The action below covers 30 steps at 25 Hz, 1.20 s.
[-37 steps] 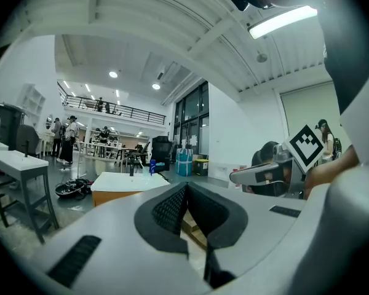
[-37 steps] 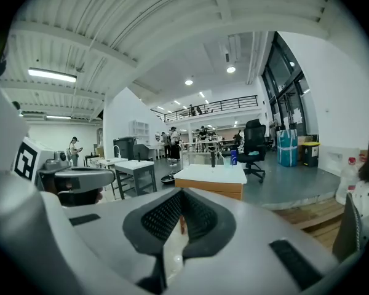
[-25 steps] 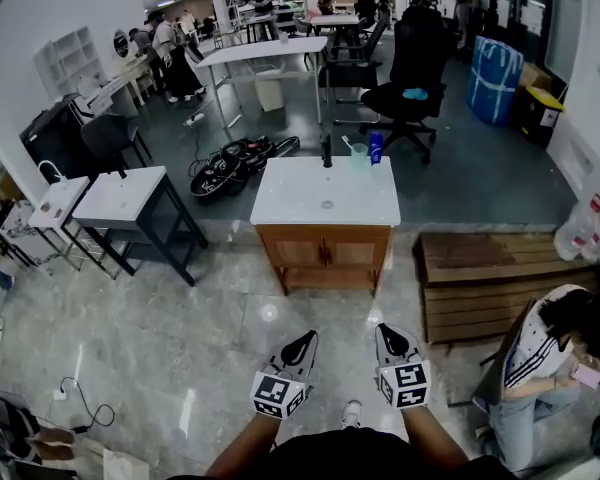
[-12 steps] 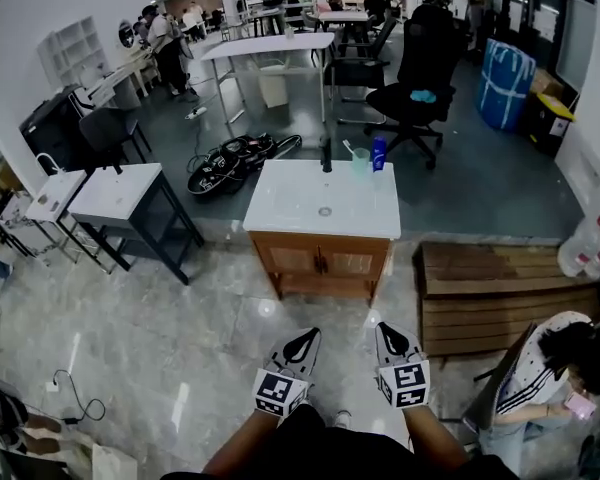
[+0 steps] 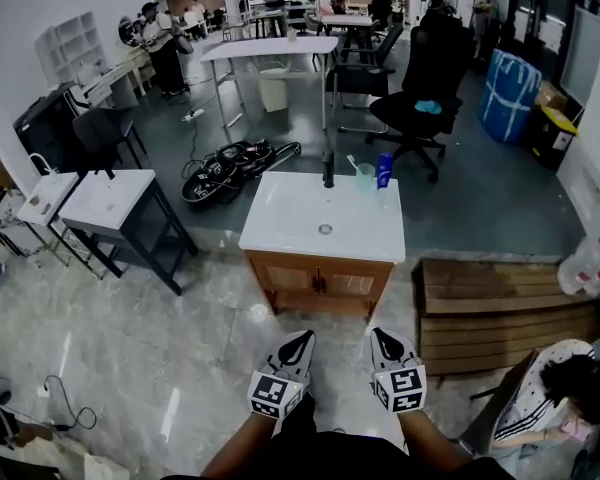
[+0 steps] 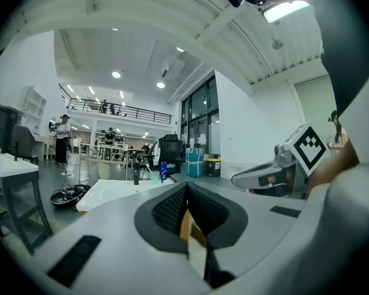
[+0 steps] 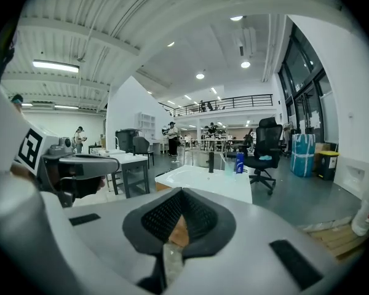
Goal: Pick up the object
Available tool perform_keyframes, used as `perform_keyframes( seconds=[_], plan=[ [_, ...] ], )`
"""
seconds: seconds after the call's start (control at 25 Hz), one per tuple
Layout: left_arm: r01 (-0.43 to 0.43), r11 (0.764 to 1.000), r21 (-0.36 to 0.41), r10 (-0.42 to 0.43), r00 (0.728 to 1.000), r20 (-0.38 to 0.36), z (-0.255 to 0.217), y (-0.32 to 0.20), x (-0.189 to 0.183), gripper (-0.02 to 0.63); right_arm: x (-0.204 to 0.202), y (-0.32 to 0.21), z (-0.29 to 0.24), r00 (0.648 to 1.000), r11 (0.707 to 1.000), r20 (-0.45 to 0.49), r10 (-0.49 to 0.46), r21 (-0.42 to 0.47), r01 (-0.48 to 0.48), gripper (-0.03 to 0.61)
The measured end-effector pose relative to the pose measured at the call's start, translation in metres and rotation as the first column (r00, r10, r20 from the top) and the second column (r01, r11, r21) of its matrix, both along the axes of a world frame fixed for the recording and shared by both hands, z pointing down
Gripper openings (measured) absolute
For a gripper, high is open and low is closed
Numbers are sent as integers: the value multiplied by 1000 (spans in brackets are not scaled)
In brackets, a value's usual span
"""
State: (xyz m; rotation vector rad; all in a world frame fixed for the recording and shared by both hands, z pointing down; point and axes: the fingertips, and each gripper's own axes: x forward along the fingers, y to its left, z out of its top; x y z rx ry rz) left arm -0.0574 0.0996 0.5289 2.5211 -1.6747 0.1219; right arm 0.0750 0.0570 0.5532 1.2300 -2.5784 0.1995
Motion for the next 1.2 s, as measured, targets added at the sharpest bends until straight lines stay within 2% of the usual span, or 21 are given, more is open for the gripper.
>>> perform_keyframes(
  seconds=[0.28,0.48,0.64,0.96,1.2],
  plan=[
    [9,1000,-4,-9,1000,-18,-3,-71,-34,18,-28,-67,-13,999,998,18,32,52,-33,18],
    [-18,1000,-17,17,999,-29,-11,-117,-49,18,-44,-108,-17,998,997,25,62,35,-63,18],
    [-50,999,9,50,998,-37,-19,-158,-58,18,-59,-145,-15,996,996,23,86,36,-87,18],
    [-121,993,-14,121,992,-26,-14,-216,-81,18,-97,-198,-18,993,991,25,112,64,-114,18],
    [-173,985,-23,172,985,-16,-16,-246,-93,18,-107,-228,-25,990,987,17,140,76,-141,18]
  ],
)
